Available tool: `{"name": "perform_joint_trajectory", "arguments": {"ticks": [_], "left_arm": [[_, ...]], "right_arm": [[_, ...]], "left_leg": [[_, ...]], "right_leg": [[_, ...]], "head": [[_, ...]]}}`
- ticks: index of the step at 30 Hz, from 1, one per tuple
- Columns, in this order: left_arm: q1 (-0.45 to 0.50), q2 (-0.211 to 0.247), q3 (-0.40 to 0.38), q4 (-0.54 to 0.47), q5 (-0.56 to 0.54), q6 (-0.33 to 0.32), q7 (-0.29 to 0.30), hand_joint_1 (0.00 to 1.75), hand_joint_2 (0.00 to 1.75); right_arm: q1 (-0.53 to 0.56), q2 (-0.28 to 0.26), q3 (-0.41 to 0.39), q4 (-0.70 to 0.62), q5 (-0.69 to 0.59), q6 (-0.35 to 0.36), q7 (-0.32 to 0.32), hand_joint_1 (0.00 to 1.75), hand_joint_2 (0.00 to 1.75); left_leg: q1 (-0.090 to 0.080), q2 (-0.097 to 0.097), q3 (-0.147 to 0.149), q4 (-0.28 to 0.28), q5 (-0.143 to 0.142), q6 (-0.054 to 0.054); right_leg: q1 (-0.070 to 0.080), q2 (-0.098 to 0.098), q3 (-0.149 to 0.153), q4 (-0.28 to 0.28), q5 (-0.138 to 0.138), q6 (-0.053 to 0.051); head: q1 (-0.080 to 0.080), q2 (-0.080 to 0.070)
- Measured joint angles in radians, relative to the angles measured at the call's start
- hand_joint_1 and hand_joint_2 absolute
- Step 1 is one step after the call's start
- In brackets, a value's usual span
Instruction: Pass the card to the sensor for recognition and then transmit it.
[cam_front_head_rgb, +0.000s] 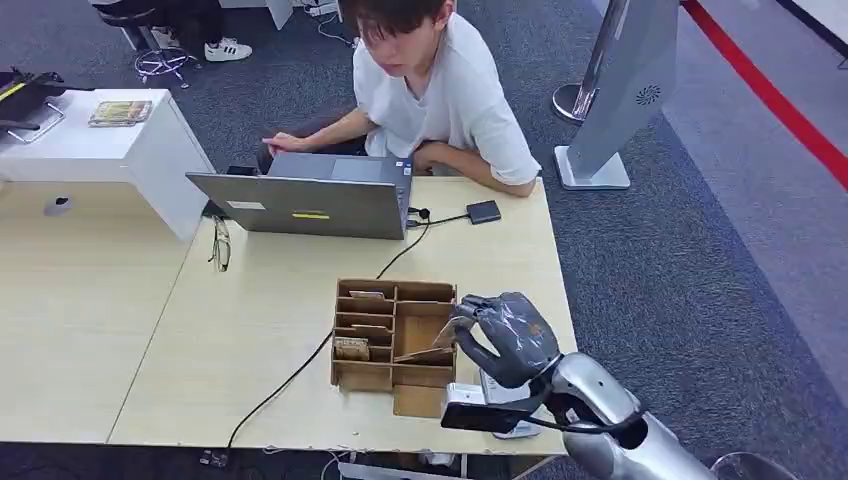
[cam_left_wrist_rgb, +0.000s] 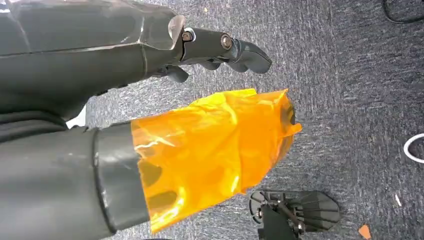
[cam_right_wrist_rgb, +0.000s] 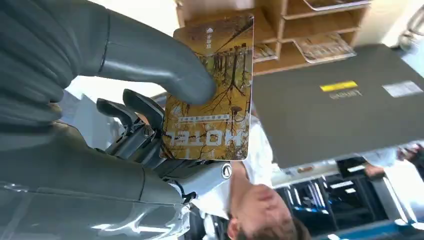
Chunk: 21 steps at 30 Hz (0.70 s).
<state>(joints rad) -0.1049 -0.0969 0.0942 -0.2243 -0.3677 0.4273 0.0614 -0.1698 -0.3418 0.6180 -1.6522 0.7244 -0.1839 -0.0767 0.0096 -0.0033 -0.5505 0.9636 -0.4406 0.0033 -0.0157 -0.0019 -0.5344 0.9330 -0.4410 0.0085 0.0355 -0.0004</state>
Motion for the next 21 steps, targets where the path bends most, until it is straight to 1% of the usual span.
{"name": "perform_joint_trajectory", "arguments": {"ticks": [10, 16, 21], "left_arm": [[0.004, 0.000, 0.017, 0.000, -0.007, 0.000, -0.006, 0.00, 0.00], [0.004, 0.000, 0.023, 0.000, -0.017, -0.001, -0.006, 0.00, 0.00], [0.002, -0.001, 0.024, 0.000, -0.021, -0.001, 0.009, 0.00, 0.00]], "right_arm": [[0.009, 0.081, -0.014, -0.040, 0.031, -0.042, -0.059, 1.75, 1.75], [0.003, 0.136, -0.013, -0.047, 0.034, -0.050, -0.071, 1.75, 1.75], [-0.011, 0.171, -0.013, -0.047, 0.044, -0.072, -0.083, 1.75, 1.75]], "left_leg": [[0.001, 0.000, 0.000, 0.000, 0.000, 0.000], [0.000, 0.000, 0.000, 0.000, 0.000, 0.000], [0.000, 0.000, 0.000, 0.000, 0.000, 0.000]], "right_leg": [[0.001, 0.000, 0.000, 0.000, 0.000, 0.000], [0.001, 0.000, 0.000, 0.000, 0.000, 0.000], [0.000, 0.000, 0.000, 0.000, 0.000, 0.000]], "head": [[0.000, 0.000], [0.000, 0.000], [0.000, 0.000]]}}
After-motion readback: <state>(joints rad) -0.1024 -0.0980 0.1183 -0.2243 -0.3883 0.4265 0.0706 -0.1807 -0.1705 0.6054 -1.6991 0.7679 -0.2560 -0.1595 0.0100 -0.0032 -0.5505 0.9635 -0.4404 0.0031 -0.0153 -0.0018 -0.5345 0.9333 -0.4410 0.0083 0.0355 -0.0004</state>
